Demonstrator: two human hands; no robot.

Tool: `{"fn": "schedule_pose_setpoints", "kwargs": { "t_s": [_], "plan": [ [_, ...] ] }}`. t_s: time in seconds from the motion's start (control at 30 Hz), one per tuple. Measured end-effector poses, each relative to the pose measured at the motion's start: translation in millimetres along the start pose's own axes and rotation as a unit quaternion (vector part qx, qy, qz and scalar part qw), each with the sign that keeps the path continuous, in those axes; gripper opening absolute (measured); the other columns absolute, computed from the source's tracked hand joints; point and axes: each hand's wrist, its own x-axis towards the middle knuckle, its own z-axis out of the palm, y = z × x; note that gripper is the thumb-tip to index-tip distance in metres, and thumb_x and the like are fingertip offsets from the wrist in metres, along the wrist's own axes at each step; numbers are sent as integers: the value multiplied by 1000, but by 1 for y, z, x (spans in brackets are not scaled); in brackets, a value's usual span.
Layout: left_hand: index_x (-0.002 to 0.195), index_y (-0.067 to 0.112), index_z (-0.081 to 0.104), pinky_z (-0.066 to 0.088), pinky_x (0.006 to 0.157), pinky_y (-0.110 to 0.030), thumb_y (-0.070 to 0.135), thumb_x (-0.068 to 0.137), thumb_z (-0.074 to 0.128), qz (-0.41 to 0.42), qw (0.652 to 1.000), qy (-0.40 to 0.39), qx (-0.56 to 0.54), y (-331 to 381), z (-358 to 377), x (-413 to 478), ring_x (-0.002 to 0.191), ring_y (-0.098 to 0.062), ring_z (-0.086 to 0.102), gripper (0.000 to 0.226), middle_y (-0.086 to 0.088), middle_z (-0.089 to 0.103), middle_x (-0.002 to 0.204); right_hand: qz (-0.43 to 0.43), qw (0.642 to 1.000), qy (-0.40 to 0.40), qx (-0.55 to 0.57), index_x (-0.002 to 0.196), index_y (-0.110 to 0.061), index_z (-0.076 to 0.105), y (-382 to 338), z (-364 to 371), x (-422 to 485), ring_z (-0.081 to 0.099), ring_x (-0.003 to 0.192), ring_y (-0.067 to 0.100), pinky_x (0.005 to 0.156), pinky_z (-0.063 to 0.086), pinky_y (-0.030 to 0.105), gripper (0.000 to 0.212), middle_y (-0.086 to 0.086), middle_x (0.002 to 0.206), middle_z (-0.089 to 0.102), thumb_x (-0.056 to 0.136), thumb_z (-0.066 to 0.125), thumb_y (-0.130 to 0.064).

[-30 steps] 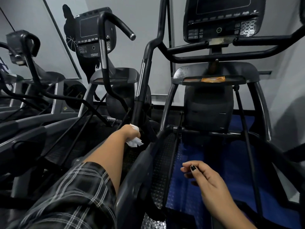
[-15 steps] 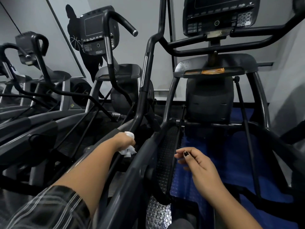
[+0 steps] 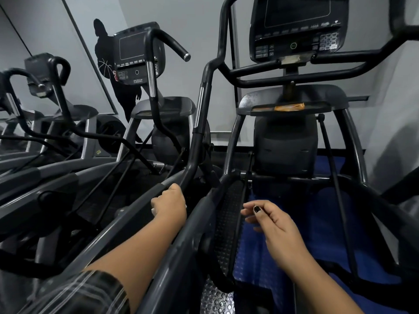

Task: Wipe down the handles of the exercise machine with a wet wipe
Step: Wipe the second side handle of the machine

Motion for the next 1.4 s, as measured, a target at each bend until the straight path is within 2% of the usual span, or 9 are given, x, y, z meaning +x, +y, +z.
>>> {"fn": "schedule_pose_setpoints", "kwargs": {
  "t_s": [0.13, 0.3, 0.43, 0.53, 0.67, 0.83, 1.0, 1.17, 1.4],
  "plan": [
    [137, 5, 32, 48, 79, -43, 20, 92, 63, -19, 1000, -11, 10, 23, -3, 22, 113, -41, 54, 56, -15, 55, 127, 8, 1000, -4, 3, 98, -33, 69, 4, 2, 7, 65, 96, 5, 86, 51, 28, 30, -11, 99, 72, 101, 45, -16],
    [130, 7, 38, 50, 78, -46, 14, 89, 64, -24, 999, 10, -35, 49, -6, 65, 107, -39, 57, 49, -16, 60, 119, 23, 1000, 6, -16, 97, -31, 70, 16, -2, 18, 66, 94, 4, 87, 52, 28, 29, -13, 97, 72, 101, 46, -14],
    [121, 6, 38, 49, 83, -46, 7, 90, 56, -26, 994, 10, -103, 63, -14, 85, 109, -41, 57, 36, -22, 61, 115, 36, 998, 14, -57, 95, -32, 68, 29, -9, 15, 64, 92, -3, 80, 47, 16, 26, -19, 95, 70, 100, 47, -17],
    [125, 4, 34, 47, 86, -45, 11, 89, 58, -20, 992, -12, -126, 63, -20, 92, 115, -42, 56, 44, -24, 60, 120, 55, 995, 8, -79, 94, -31, 68, 34, -8, 7, 62, 89, -6, 75, 46, 11, 25, -22, 93, 70, 100, 47, -19],
    [142, 1, 24, 46, 86, -39, 18, 90, 59, -29, 993, -72, -93, 51, -29, 78, 124, -36, 53, 65, -19, 56, 130, 65, 995, 3, -80, 94, -32, 68, 35, 2, -13, 63, 87, -1, 76, 48, 17, 25, -21, 93, 69, 101, 47, -20],
    [139, 3, 31, 48, 83, -38, 21, 91, 57, -33, 991, -96, -92, 29, -31, 43, 112, -31, 61, 57, -11, 64, 119, 34, 995, -20, -94, 96, -32, 66, 21, 24, -34, 64, 82, 21, 71, 51, 28, 27, -21, 92, 69, 101, 46, -16],
    [141, 1, 28, 47, 79, -38, 11, 88, 59, -30, 992, -92, -80, 1, -27, 1, 109, -30, 62, 62, -11, 62, 117, 9, 996, -15, -83, 96, -34, 67, 4, 46, -59, 64, 85, 30, 77, 53, 41, 27, -15, 92, 71, 100, 48, -15],
    [138, 3, 27, 42, 75, -35, 18, 87, 62, -35, 992, -84, -82, -24, -18, -36, 115, -32, 59, 63, -14, 62, 122, 8, 997, -16, -73, 93, -34, 68, -3, 69, -83, 65, 92, 4, 86, 53, 30, 30, -17, 96, 71, 101, 47, -14],
    [130, 5, 35, 46, 78, -38, 25, 89, 60, -17, 996, -74, -40, -53, -7, -78, 105, -32, 64, 51, -13, 65, 115, -2, 997, -21, -75, 95, -35, 68, -16, 100, -109, 64, 94, 1, 87, 52, 27, 29, -17, 96, 70, 101, 47, -16]
  ]
}}
